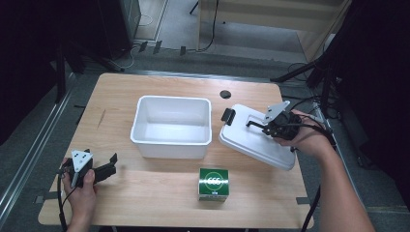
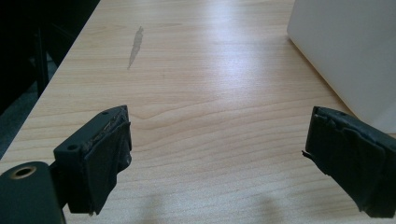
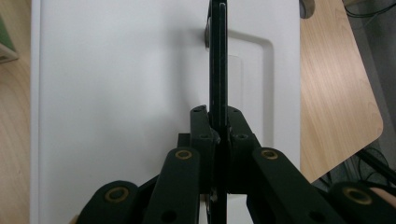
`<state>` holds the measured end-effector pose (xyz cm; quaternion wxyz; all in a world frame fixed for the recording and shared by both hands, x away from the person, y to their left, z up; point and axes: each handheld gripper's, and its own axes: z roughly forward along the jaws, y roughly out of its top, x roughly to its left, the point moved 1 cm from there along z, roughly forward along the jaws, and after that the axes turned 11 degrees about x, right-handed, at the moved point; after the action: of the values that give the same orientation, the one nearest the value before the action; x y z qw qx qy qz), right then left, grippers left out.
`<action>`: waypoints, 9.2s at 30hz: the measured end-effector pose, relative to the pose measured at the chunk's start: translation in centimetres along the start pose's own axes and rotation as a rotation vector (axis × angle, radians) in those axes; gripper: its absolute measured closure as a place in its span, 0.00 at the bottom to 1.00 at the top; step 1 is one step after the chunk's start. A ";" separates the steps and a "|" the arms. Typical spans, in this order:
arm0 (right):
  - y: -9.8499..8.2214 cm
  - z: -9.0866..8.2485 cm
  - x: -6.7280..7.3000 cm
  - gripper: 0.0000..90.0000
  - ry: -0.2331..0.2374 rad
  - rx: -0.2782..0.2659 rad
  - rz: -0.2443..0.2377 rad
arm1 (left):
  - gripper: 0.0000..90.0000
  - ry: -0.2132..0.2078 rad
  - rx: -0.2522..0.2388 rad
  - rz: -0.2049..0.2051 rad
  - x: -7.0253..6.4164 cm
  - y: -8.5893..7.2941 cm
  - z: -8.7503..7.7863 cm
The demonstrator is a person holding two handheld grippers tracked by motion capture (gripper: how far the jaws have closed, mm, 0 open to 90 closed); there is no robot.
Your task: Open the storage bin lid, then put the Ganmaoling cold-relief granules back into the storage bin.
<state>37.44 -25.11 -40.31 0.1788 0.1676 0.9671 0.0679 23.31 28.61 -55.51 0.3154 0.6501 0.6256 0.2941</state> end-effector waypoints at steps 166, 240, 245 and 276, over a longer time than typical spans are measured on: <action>7.4 4.5 16.8 0.00 0.311 0.023 -0.327 | 0.08 0.010 0.004 0.006 -0.1 0.0 0.0; 8.4 -4.2 8.8 0.18 0.251 0.002 -0.313 | 0.08 0.015 -0.016 0.009 -0.2 -0.1 -0.1; 8.7 -4.7 7.8 0.18 0.251 -0.007 -0.305 | 0.08 0.014 -0.017 0.011 -0.2 -0.1 -0.1; 14.3 -6.1 5.2 0.18 0.247 -0.016 -0.310 | 0.08 0.016 -0.032 -0.002 -0.1 -0.2 -0.2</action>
<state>34.86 -10.38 -33.59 0.0683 0.0055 0.9954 0.0675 23.01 28.48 -55.47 0.3211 0.6420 0.6239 0.3090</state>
